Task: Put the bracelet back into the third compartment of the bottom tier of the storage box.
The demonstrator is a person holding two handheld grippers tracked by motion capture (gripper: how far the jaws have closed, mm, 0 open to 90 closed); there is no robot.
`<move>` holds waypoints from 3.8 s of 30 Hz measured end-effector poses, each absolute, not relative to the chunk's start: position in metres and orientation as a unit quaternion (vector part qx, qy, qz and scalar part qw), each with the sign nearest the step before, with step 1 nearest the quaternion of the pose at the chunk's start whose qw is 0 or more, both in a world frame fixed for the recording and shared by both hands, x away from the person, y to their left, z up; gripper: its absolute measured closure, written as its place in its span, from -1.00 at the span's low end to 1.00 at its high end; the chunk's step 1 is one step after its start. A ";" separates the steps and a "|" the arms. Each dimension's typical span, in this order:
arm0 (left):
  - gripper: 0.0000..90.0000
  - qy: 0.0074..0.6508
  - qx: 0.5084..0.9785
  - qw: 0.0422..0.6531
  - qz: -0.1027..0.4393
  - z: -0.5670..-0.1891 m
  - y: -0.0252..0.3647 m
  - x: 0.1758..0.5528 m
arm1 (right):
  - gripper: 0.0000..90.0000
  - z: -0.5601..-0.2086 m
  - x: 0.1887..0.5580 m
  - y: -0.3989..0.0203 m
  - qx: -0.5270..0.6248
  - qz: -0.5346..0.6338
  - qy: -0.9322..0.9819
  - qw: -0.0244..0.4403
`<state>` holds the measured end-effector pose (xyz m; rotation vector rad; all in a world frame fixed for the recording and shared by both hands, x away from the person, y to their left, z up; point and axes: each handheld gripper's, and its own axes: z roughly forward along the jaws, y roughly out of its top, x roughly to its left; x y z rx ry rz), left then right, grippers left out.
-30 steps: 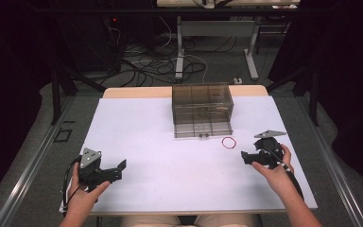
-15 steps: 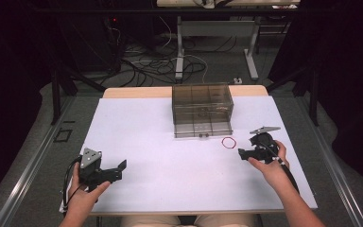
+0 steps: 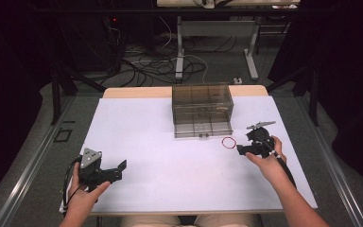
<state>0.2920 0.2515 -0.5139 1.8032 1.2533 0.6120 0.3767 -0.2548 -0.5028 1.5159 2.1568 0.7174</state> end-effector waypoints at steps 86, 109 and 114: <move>-0.98 0.496 0.723 0.416 0.241 -0.515 0.252 0.293 | 0.54 -0.519 0.441 -0.219 0.602 0.180 0.760 0.164; -0.98 0.498 0.722 0.417 0.240 -0.516 0.252 0.292 | 0.82 -0.529 0.448 -0.216 0.610 0.164 0.758 0.162; -0.98 0.499 0.721 0.417 0.240 -0.516 0.252 0.292 | 0.85 -0.532 0.449 -0.216 0.612 0.158 0.758 0.162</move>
